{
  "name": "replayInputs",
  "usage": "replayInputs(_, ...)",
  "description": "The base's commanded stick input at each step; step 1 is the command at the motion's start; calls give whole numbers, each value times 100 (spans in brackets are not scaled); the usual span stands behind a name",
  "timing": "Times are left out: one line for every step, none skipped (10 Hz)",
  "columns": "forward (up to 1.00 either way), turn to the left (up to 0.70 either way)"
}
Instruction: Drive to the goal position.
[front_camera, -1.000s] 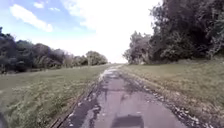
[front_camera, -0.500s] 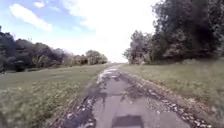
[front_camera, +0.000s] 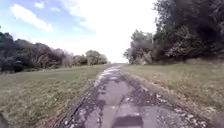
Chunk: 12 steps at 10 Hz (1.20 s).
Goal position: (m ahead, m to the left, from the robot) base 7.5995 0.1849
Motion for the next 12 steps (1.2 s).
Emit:
replayInputs(70,1)
replayInputs(70,1)
replayInputs(70,1)
replayInputs(70,1)
replayInputs(70,1)
replayInputs(70,1)
replayInputs(70,1)
replayInputs(70,1)
replayInputs(70,1)
replayInputs(70,1)
replayInputs(70,1)
replayInputs(70,1)
